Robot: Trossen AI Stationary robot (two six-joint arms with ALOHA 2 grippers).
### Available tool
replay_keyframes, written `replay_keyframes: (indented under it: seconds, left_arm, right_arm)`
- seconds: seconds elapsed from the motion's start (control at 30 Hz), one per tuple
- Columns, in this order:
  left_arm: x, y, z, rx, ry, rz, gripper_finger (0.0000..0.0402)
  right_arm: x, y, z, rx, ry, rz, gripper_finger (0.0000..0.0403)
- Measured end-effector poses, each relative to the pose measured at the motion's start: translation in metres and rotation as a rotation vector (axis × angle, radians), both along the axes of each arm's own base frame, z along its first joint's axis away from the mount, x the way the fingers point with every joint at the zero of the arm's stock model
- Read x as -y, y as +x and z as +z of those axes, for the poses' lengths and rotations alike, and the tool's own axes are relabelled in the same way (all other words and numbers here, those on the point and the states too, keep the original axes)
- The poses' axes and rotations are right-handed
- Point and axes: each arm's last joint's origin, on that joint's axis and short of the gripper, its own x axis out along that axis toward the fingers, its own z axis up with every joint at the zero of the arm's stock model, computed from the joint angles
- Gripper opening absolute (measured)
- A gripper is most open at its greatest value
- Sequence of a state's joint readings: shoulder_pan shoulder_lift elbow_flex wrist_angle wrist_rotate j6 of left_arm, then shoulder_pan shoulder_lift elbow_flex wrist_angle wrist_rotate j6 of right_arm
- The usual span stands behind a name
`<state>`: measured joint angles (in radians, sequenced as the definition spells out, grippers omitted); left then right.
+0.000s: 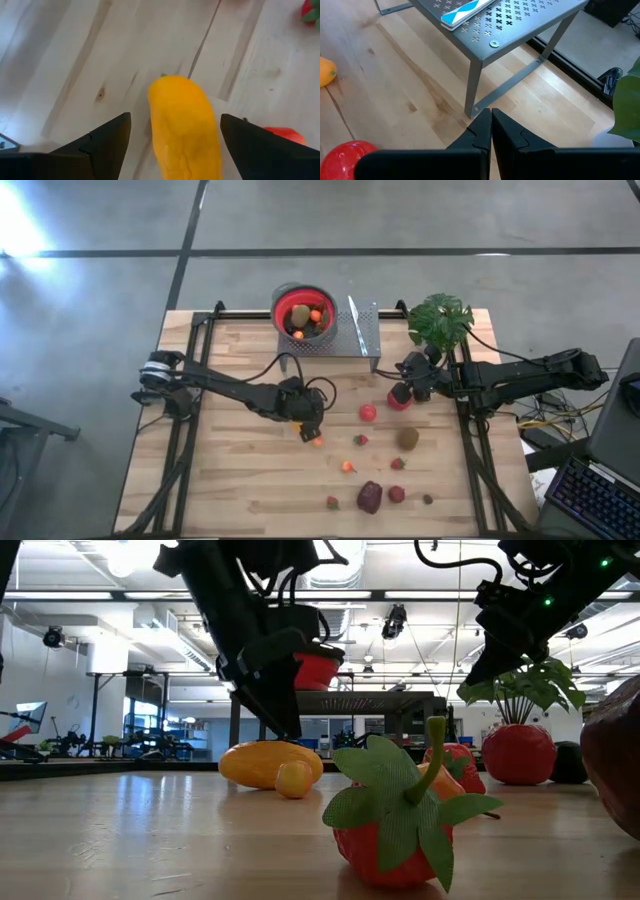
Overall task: Pick & Place Fruit
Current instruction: Put the yellow mango into the red strainer bowl on the shelf
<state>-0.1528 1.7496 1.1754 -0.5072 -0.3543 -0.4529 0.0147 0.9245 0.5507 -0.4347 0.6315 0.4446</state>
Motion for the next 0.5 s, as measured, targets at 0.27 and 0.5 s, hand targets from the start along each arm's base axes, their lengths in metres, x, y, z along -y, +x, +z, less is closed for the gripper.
replay_keyframes:
  seconds: [0.27,0.5]
  left_arm:
    - [0.001,-0.006,-0.016,-0.004,-0.055,-0.004,0.0312]
    - [0.001,-0.012,-0.030,0.003,-0.074,0.005,0.0312]
  right_arm:
    - [0.000,0.000,0.000,0.000,0.000,0.000,0.0008]
    - [0.000,0.000,0.000,0.000,0.000,0.000,0.0008]
